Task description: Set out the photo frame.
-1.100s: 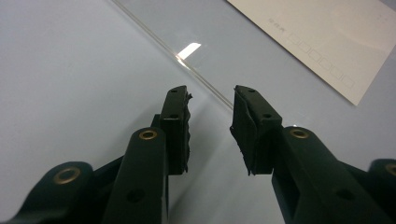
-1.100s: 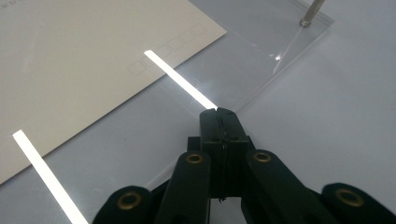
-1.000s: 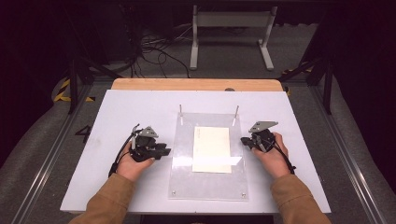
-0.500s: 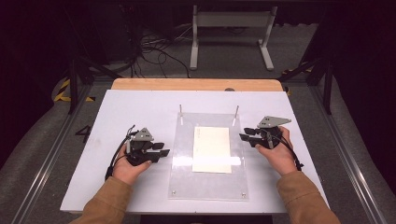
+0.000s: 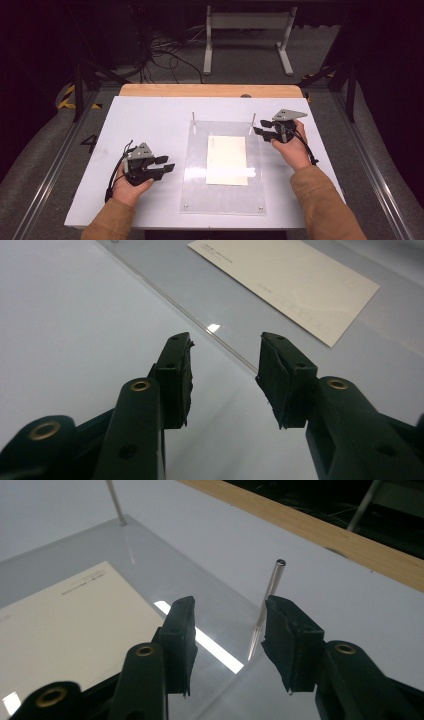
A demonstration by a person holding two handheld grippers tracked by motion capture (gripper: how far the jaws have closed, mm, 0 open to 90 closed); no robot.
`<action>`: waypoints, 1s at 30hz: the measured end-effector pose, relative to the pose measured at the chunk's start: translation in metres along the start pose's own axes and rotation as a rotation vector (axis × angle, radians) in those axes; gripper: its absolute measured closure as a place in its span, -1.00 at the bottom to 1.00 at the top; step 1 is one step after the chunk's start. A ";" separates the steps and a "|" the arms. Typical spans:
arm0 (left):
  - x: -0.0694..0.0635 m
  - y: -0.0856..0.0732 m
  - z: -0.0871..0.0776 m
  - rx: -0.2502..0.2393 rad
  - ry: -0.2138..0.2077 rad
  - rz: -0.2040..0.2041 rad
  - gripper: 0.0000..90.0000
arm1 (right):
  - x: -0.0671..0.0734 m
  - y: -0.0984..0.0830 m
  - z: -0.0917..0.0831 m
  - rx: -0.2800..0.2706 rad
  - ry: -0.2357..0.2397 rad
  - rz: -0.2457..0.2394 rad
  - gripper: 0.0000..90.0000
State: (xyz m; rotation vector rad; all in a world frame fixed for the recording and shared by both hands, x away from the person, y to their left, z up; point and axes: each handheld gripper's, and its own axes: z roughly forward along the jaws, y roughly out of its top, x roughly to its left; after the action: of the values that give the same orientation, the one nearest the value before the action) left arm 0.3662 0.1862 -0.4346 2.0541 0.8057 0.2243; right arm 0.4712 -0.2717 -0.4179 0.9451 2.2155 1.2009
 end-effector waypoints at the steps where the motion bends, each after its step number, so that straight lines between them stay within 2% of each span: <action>1: 0.000 -0.001 -0.001 0.000 0.005 0.002 0.27 | -0.001 0.000 0.004 0.003 -0.011 0.000 0.23; 4: -0.002 -0.005 -0.004 0.000 0.011 0.000 0.26 | -0.005 -0.001 0.015 -0.007 -0.052 -0.007 0.24; 7: -0.004 -0.009 -0.007 -0.001 0.015 0.000 0.26 | -0.008 0.002 0.022 -0.028 -0.085 0.008 0.42; 10: -0.005 -0.012 -0.010 -0.004 0.016 0.004 0.26 | -0.011 0.006 0.027 -0.033 -0.080 0.019 0.50; 14: -0.007 -0.016 -0.015 -0.013 0.013 0.001 0.25 | -0.016 0.011 0.035 -0.034 -0.096 0.037 0.60; 17: -0.008 -0.018 -0.017 -0.016 0.020 0.001 0.25 | -0.021 0.012 0.040 -0.010 -0.104 0.039 0.69; 19: -0.008 -0.019 -0.019 -0.019 0.020 0.004 0.25 | -0.022 0.012 0.042 -0.010 -0.085 0.053 0.78; 23: -0.007 -0.021 -0.019 -0.022 0.020 0.005 0.24 | -0.020 0.010 0.046 -0.003 -0.083 0.038 0.86; 26: -0.007 -0.020 -0.019 -0.029 0.012 0.003 0.24 | -0.022 0.009 0.046 -0.008 -0.072 0.084 0.89; 30: -0.009 -0.019 -0.017 -0.033 -0.003 0.019 0.23 | -0.022 0.008 0.047 -0.017 -0.076 0.114 0.90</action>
State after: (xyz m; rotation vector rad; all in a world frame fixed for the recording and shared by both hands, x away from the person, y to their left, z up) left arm 0.3435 0.1996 -0.4384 2.0318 0.7760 0.2438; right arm 0.5193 -0.2591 -0.4341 1.1043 2.1143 1.2109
